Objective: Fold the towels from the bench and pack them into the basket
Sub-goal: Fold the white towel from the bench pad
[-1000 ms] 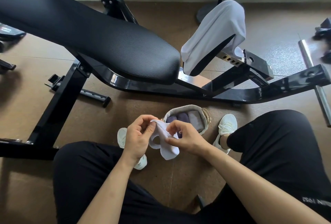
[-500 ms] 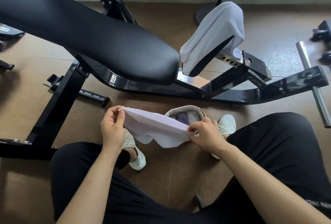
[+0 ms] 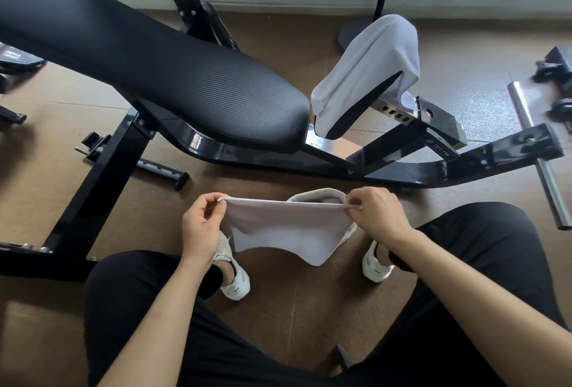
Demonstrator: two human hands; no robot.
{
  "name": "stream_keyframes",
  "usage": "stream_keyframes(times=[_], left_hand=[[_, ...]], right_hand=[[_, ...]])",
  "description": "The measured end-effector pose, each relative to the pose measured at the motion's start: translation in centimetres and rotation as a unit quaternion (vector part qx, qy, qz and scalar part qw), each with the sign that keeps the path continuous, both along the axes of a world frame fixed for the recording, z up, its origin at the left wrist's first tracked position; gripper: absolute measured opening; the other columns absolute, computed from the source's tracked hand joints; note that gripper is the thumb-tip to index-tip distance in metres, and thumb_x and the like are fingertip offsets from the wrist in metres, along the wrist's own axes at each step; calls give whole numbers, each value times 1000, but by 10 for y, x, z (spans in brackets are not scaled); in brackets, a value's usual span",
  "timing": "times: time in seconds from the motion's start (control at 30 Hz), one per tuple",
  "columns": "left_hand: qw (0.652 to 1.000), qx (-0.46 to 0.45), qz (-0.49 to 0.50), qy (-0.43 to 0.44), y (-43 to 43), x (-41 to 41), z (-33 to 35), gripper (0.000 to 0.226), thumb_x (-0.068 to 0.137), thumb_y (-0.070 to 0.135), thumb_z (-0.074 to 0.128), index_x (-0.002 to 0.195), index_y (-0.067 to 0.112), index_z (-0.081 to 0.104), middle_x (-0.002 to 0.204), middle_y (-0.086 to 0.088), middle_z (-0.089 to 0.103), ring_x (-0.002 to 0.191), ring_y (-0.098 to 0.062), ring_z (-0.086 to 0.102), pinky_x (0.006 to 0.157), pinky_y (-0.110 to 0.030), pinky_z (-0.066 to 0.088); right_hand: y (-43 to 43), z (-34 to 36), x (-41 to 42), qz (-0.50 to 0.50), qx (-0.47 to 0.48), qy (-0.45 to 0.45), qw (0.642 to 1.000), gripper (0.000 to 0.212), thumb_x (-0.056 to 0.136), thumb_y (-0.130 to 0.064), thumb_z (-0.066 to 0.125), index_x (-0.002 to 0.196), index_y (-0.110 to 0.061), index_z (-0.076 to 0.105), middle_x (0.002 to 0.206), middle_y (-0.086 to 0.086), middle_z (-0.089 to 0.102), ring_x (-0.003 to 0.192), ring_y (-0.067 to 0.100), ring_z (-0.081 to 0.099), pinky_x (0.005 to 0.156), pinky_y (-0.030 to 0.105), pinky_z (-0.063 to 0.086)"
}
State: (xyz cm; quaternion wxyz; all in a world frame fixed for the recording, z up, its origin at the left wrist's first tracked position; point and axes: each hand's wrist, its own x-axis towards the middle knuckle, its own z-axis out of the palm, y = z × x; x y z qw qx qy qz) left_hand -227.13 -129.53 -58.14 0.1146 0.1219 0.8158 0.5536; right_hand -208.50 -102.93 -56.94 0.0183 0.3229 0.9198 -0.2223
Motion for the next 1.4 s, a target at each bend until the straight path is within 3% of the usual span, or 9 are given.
stream_keyframes(times=[0.17, 0.3, 0.43, 0.53, 0.73, 0.87, 0.97, 1.2, 1.4], left_hand=[[1000, -5, -19, 2, 4, 1, 5, 22, 100, 10, 62, 96, 31, 69, 101, 7, 72, 100, -11, 67, 84, -20, 51], [999, 2, -46, 17, 6, 3, 6, 22, 99, 10, 63, 98, 31, 70, 100, 6, 73, 100, -11, 68, 85, -20, 53], [998, 10, -55, 22, 6, 6, 5, 18, 100, 10, 62, 102, 26, 70, 103, 3, 73, 102, -16, 68, 87, -26, 54], [998, 31, -56, 17, 7, 10, 4, 24, 100, 9, 63, 99, 32, 69, 102, 1, 73, 101, -18, 68, 87, -28, 54], [997, 49, -60, 7, 14, 15, 3, 23, 99, 10, 64, 98, 33, 71, 101, 1, 74, 102, -19, 68, 88, -33, 55], [996, 57, -73, 13, 16, 19, 3, 22, 98, 9, 66, 99, 31, 72, 101, 2, 74, 100, -18, 69, 86, -28, 53], [994, 36, -99, 23, 17, 22, 2, 17, 98, 10, 66, 102, 25, 72, 103, 3, 74, 101, -18, 69, 86, -30, 55], [1000, 9, -9, 3, 13, 15, 3, 18, 99, 13, 65, 98, 29, 71, 96, 10, 72, 91, 1, 66, 81, -17, 50], [999, -24, 31, -15, 15, 17, -8, 10, 98, 15, 65, 103, 19, 72, 97, 4, 72, 93, -10, 67, 82, -27, 55]], right_hand=[[15, 2, 5, -18, -74, 0, 997, 7, 92, -21, 69, 94, -24, 76, 85, -7, 68, 78, 9, 61, 58, 13, 39], [21, -9, 6, -46, -78, 37, 995, 7, 90, -19, 75, 91, -24, 79, 86, -10, 70, 76, 2, 58, 62, 18, 41], [20, -16, 3, -63, -96, 95, 989, 8, 86, -16, 79, 91, -23, 80, 90, -8, 70, 85, 11, 61, 75, 34, 57], [18, -21, 5, -66, -96, 120, 986, 8, 87, -18, 79, 92, -24, 80, 92, -8, 71, 91, 16, 60, 79, 39, 55], [18, -24, 5, -33, -90, 116, 989, 9, 95, -12, 67, 94, -21, 68, 97, -7, 60, 91, 16, 60, 69, 20, 47], [15, -33, -1, -18, -69, 138, 988, 13, 90, -8, 74, 93, -19, 67, 117, -3, 40, 102, 16, 50, 81, 22, 51], [14, -37, -2, -6, -71, 121, 990, 15, 87, -17, 79, 94, -22, 67, 121, -1, 42, 108, 15, 44, 87, 23, 48], [24, -26, -1, -152, -166, 173, 959, 6, 92, -22, 73, 92, -20, 67, 93, -3, 68, 92, 17, 62, 70, 23, 43], [20, -25, -1, -223, -165, 178, 944, 13, 86, -29, 80, 90, -18, 75, 85, -6, 69, 86, 14, 66, 73, 29, 53]])
